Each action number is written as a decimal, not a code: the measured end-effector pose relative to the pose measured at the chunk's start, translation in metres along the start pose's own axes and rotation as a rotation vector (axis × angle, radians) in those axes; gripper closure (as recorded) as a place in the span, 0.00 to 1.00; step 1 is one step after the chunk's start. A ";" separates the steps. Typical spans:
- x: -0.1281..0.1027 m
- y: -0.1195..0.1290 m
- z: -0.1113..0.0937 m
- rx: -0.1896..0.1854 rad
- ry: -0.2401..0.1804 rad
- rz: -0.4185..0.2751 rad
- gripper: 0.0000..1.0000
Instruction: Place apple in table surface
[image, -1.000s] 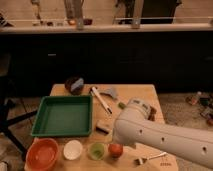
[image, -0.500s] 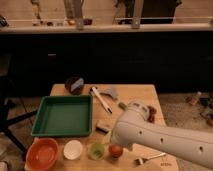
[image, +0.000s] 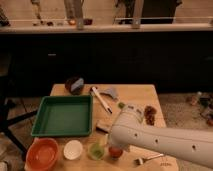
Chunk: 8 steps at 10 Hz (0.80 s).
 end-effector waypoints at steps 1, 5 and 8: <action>0.000 0.001 0.004 -0.009 -0.005 -0.002 0.20; 0.002 0.001 0.012 -0.027 -0.025 -0.007 0.20; 0.002 0.003 0.014 -0.031 -0.035 -0.012 0.38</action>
